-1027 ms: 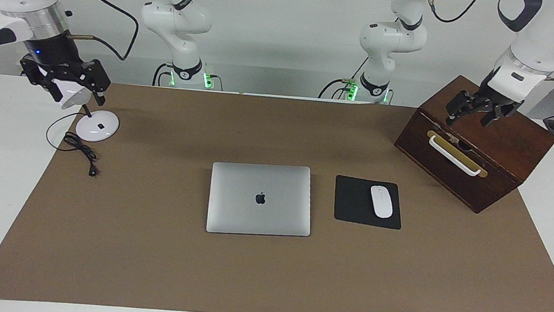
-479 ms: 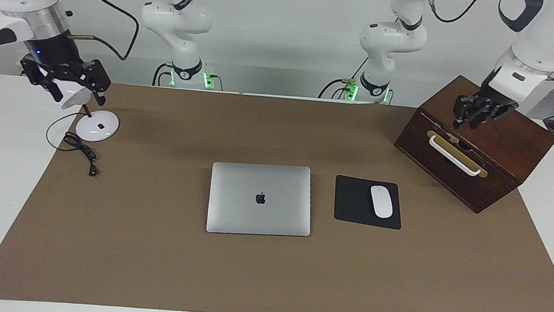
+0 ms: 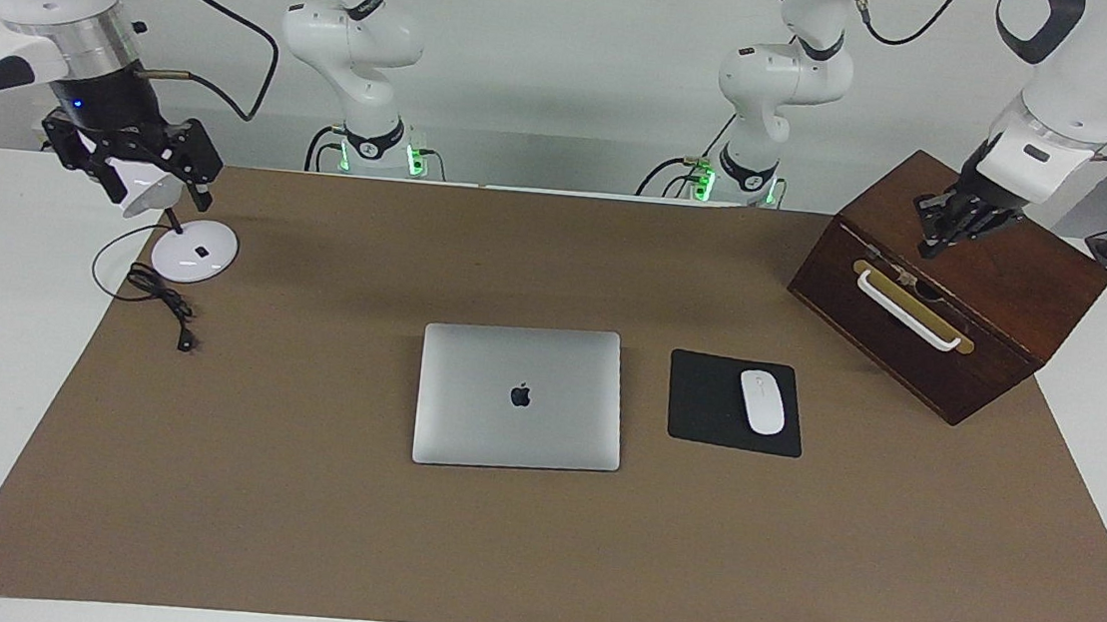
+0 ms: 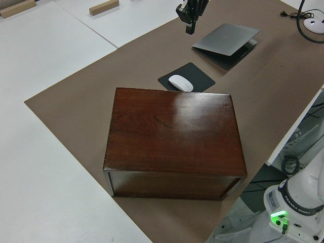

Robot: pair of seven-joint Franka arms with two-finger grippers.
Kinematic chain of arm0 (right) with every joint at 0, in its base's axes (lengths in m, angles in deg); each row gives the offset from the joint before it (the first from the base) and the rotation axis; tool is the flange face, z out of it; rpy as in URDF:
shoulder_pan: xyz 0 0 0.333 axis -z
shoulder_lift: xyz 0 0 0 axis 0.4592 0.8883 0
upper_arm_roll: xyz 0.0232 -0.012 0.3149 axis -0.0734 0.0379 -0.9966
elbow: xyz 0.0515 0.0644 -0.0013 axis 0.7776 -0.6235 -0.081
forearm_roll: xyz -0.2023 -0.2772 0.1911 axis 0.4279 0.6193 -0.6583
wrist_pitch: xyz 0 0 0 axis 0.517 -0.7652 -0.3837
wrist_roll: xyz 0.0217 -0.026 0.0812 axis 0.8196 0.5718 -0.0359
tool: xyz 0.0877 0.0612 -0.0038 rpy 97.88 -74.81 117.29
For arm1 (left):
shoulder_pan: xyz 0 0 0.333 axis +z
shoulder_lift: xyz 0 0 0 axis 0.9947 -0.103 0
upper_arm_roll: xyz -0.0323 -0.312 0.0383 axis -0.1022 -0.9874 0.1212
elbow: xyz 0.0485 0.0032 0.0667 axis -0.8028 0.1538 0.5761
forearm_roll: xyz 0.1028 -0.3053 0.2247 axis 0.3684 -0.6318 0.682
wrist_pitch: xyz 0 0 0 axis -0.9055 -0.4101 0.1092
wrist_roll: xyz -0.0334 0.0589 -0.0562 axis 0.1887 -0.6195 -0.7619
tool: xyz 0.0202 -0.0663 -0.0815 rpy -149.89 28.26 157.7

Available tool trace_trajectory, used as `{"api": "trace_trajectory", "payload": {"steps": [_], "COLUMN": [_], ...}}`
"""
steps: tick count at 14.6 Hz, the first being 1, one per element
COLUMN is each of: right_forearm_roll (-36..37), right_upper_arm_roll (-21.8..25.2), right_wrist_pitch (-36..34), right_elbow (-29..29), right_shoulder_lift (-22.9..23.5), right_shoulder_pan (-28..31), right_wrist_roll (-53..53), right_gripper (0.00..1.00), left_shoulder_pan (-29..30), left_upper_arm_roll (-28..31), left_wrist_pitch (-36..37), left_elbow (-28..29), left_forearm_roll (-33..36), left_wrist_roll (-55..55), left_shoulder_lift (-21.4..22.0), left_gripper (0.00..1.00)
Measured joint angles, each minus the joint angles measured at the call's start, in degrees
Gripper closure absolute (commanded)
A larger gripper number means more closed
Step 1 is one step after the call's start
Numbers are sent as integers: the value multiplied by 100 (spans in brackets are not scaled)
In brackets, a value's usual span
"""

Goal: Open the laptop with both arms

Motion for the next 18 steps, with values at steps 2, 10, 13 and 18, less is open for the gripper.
{"api": "trace_trajectory", "payload": {"steps": [2,10,13,18], "right_forearm_roll": [-2,-3,-3,-41], "right_upper_arm_roll": [-9,-46,-55,-77], "right_wrist_pitch": [88,161,221,787], "right_elbow": [0,-1,-2,-18], "right_shoulder_lift": [0,6,11,228], "right_shoulder_pan": [-158,-765,-1039,-1646], "right_wrist_roll": [268,1594,2232,3946], "right_gripper": [0,0,0,0], "left_shoulder_pan": [0,-279,-535,-1076], "left_upper_arm_roll": [-11,-100,-110,-116], "left_wrist_pitch": [-52,-1990,-3079,-4669], "left_elbow": [15,1179,2227,3756], "left_forearm_roll": [-2,-190,-266,-277], "left_wrist_roll": [0,3,3,3], "left_shoulder_lift": [0,283,671,1294], "left_gripper": [100,100,100,100]}}
